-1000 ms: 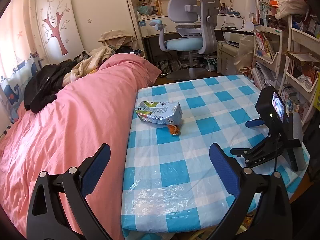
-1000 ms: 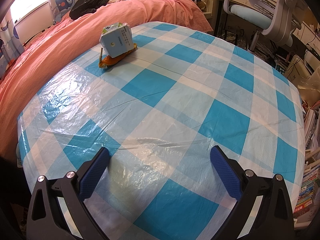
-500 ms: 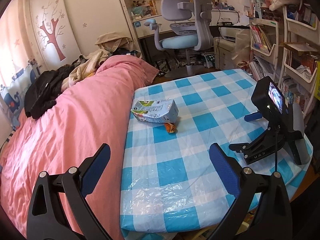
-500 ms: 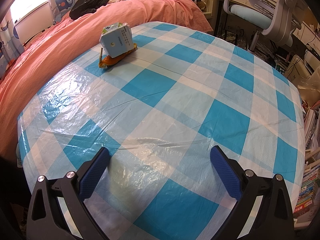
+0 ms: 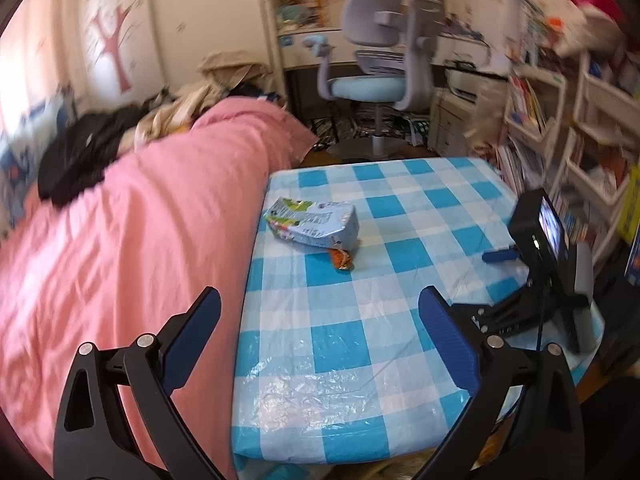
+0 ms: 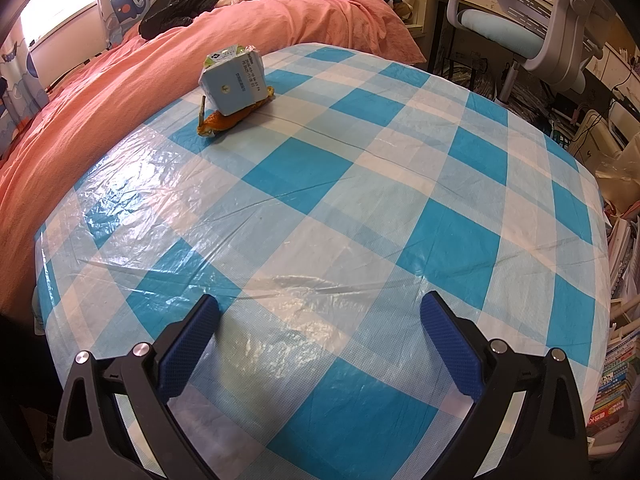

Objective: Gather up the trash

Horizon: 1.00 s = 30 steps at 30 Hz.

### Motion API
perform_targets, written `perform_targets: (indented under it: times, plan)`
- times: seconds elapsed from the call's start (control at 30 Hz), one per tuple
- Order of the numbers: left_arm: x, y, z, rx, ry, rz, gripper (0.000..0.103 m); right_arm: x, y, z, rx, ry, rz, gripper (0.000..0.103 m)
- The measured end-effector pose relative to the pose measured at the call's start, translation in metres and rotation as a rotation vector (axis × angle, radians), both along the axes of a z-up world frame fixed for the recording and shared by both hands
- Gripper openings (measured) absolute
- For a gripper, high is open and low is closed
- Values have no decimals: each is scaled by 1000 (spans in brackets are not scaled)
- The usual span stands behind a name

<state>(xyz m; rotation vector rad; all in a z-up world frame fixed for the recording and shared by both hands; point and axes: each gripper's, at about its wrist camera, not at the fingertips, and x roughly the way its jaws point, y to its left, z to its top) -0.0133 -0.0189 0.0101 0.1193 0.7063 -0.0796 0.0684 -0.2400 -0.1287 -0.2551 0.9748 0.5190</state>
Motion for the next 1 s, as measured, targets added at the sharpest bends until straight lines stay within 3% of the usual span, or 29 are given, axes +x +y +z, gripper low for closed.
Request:
perform_targets:
  times: [0.1,0.33,0.6,0.77,1.0]
  plan:
    - [4,6,-4,-16,14,24,95,0,0,0,0,0,0,96]
    - [11,-3,-14,47,28,22,95,0,0,0,0,0,0,96]
    - [26,6,-28,10,77,69,95,-1,0,0,0,0,0,96]
    - [36,21,-37,-74,109,126,95,0,0,0,0,0,0,96]
    - [61,71,-56,-279,162,275,95,0,0,0,0,0,0,96]
